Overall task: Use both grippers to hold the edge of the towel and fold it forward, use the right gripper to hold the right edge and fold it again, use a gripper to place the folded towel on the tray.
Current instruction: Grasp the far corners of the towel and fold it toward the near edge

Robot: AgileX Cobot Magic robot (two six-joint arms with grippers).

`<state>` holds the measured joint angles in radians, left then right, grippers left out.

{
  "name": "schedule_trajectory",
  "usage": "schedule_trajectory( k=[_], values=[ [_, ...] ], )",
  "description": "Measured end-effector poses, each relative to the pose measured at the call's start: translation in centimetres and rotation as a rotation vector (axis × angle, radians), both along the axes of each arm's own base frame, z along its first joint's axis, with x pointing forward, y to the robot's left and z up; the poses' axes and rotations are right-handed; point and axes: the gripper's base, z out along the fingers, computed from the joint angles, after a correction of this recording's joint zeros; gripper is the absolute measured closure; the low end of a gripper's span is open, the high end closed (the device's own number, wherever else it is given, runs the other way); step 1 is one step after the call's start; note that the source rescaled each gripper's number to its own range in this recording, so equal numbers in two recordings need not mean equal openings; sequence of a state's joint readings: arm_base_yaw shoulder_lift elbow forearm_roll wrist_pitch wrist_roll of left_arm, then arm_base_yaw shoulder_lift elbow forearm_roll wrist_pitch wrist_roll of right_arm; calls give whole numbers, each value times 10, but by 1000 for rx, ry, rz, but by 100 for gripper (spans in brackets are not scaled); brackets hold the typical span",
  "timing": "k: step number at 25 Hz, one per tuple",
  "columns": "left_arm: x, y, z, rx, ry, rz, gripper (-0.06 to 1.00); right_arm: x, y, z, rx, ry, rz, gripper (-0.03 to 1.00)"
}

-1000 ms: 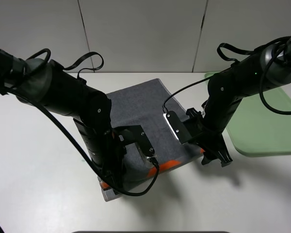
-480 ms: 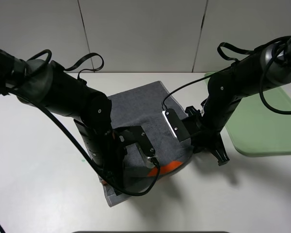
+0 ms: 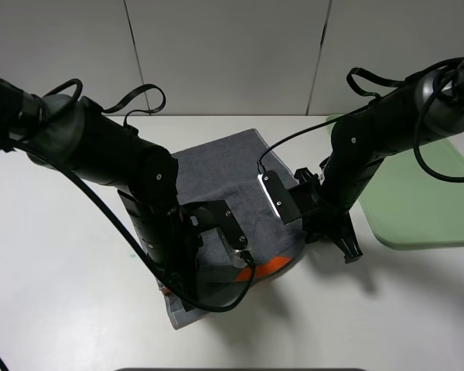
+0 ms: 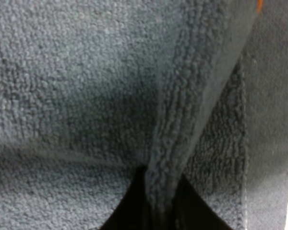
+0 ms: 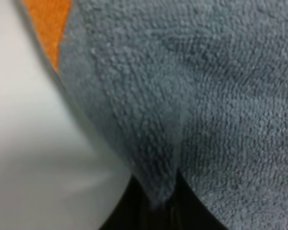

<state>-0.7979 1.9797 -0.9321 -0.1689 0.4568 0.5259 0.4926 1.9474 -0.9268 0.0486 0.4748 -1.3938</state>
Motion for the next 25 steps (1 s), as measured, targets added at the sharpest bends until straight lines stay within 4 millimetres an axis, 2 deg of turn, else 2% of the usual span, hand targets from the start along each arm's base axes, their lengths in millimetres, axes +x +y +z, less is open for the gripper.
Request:
schedule_trajectory(
  k=[4,14,20,25],
  values=[
    [0,0,0,2,3,0,94,0,0,3,5,-8,0,97],
    [-7,3,2,34,65,3,94,-4,-2,27,17,-21,-1,97],
    [-11,6,22,18,62,-5,94,-7,-2,44,39,-42,-9,97],
    [-13,7,43,-10,43,-13,94,-15,-6,51,19,21,-45,97]
  ],
)
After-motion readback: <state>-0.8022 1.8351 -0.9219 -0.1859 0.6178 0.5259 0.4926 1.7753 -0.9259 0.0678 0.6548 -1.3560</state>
